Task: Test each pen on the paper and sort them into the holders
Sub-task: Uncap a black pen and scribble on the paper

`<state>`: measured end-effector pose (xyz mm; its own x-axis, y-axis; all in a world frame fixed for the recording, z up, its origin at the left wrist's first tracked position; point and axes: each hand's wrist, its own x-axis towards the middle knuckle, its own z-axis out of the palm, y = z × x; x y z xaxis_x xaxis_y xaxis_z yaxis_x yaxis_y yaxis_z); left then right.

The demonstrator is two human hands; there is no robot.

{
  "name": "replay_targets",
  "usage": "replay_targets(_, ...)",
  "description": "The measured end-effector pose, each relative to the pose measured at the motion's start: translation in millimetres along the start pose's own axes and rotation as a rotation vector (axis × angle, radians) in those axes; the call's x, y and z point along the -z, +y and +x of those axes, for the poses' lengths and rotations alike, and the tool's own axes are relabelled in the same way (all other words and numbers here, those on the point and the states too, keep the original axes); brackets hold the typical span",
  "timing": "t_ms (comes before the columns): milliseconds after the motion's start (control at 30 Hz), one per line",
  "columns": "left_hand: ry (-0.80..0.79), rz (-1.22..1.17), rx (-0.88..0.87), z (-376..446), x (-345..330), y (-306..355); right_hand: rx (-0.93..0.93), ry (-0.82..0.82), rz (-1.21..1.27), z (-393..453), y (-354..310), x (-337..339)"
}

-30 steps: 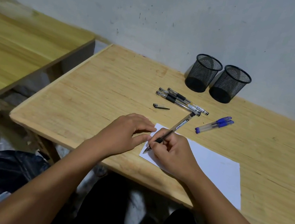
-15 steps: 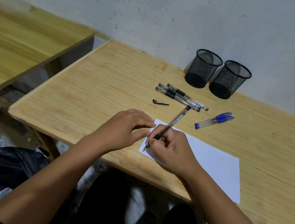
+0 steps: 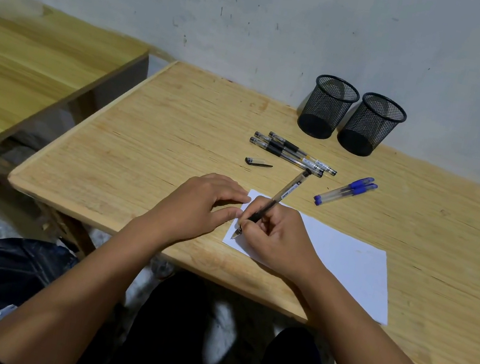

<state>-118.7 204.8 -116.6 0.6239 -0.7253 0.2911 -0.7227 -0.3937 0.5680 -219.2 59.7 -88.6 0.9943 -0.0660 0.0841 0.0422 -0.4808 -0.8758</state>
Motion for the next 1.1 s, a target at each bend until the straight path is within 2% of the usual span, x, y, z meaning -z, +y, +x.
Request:
replay_targets(867, 0.009, 0.002, 0.000, 0.4, -1.0, -0.8, -0.059, 0.079, -0.009, 0.8, -3.1, -0.4)
replay_targets(1000, 0.017, -0.040, 0.048, 2.3, 2.3, 5.5, -0.134, 0.188, 0.071, 2.1, -6.6, 2.4)
replay_targets(1100, 0.044, -0.140, 0.159, 10.3, 9.4, 8.5, -0.211, 0.310, 0.277, 5.2, -13.2, 10.4)
